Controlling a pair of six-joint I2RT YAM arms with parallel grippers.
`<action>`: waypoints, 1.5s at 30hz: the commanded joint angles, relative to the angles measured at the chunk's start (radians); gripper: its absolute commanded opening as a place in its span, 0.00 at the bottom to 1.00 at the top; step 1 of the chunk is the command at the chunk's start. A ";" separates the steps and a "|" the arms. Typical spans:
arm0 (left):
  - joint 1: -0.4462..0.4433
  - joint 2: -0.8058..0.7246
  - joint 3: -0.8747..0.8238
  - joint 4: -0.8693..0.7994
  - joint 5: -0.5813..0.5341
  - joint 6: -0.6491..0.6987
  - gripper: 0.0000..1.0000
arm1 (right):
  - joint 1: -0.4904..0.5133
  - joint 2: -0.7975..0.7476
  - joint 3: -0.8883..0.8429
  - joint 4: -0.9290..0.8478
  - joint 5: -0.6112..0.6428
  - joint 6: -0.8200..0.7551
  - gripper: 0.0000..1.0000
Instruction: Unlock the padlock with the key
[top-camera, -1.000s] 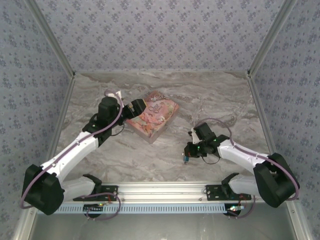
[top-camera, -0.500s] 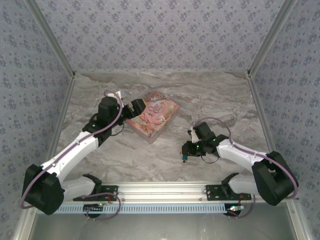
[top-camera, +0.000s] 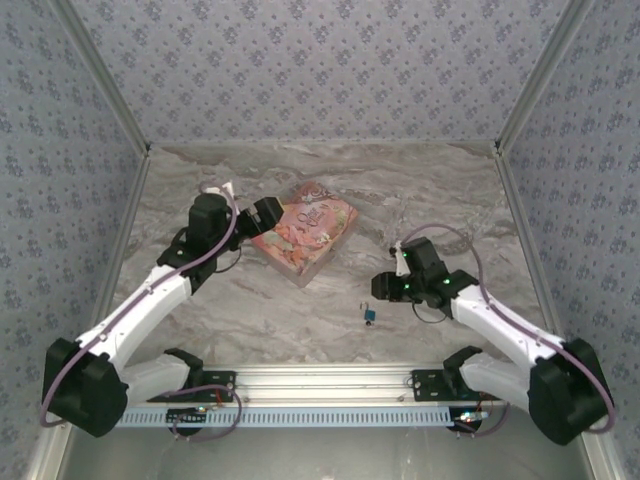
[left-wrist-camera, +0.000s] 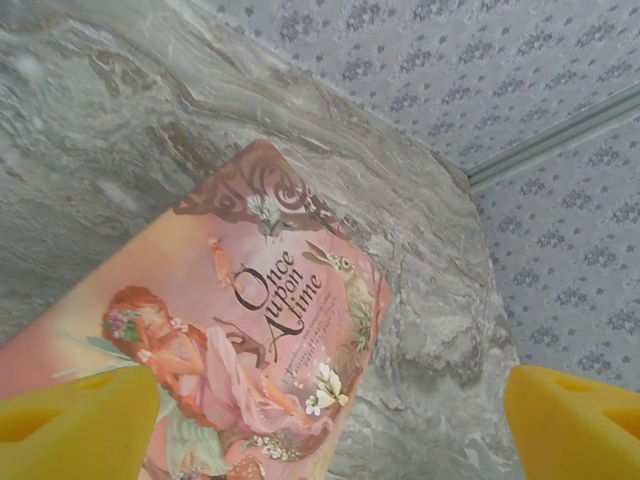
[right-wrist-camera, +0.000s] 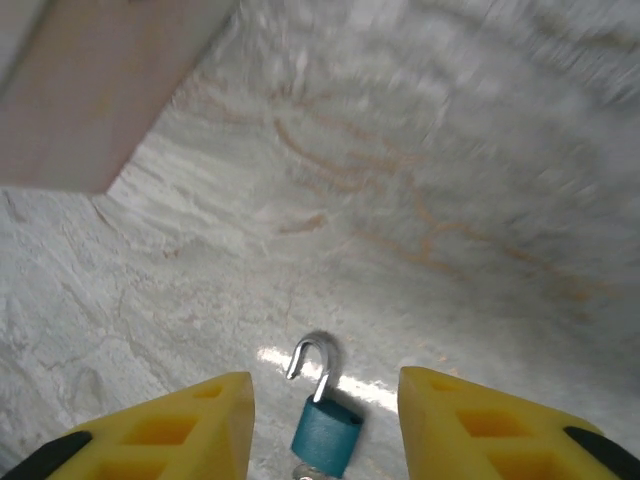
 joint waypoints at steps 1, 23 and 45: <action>0.018 -0.057 -0.003 -0.053 -0.056 0.054 0.89 | -0.016 -0.118 0.034 -0.074 0.124 -0.069 0.49; 0.057 -0.163 -0.142 -0.001 -0.538 0.497 0.96 | -0.282 -0.371 -0.357 0.661 0.607 -0.444 1.00; 0.161 -0.032 -0.322 0.250 -0.498 0.704 0.98 | -0.529 0.274 -0.341 1.290 0.208 -0.499 1.00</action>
